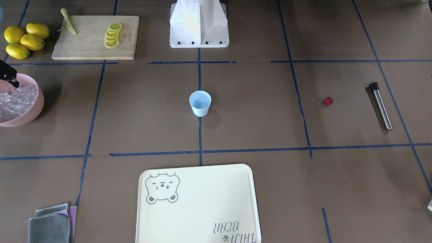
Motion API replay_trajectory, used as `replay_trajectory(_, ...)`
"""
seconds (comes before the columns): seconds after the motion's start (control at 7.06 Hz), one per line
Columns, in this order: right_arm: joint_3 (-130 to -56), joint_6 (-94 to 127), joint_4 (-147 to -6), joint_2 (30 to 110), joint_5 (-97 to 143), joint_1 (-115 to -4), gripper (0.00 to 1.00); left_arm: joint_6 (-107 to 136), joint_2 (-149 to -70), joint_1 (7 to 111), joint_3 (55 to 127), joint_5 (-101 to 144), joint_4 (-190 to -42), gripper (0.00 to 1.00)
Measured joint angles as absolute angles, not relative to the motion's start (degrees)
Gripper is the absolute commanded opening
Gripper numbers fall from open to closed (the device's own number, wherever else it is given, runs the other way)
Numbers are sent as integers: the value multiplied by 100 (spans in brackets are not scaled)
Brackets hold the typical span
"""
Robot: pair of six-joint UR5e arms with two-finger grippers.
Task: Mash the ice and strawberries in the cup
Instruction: 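Move the right gripper back over the pink bowl, then lower the right gripper into the bowl and grasp a third ice cube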
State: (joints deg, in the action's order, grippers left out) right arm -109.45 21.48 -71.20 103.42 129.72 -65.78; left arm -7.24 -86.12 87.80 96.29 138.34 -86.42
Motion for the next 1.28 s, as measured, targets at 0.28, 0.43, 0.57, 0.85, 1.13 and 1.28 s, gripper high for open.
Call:
replay_trajectory(0.28, -10840, 1989, -7073, 10354, 12866, -6608, 100, -715, -8609, 8780, 9632, 13834, -8642, 100)
replay_trajectory(0.43, -10807, 1948, -7055, 10341, 12827, -6605, 100, -713, -8607, 8780, 9632, 13834, -8640, 100)
replay_trajectory(0.57, -10785, 1930, -7044, 10322, 12823, -6585, 100, -712, -8605, 8780, 9631, 13834, -8640, 100)
replay_trajectory(0.85, -10717, 1929, -7036, 10312, 12807, -6450, 100, -712, -8605, 8782, 9633, 13834, -8640, 100)
replay_trajectory(1.13, -10606, 1938, -7038, 10310, 12803, -6373, 99, -712, -8604, 8786, 9638, 13834, -8640, 100)
replay_trajectory(1.28, -10532, 1961, -7039, 10304, 12797, -6335, 98, -712, -8604, 8784, 9636, 13834, -8640, 100)
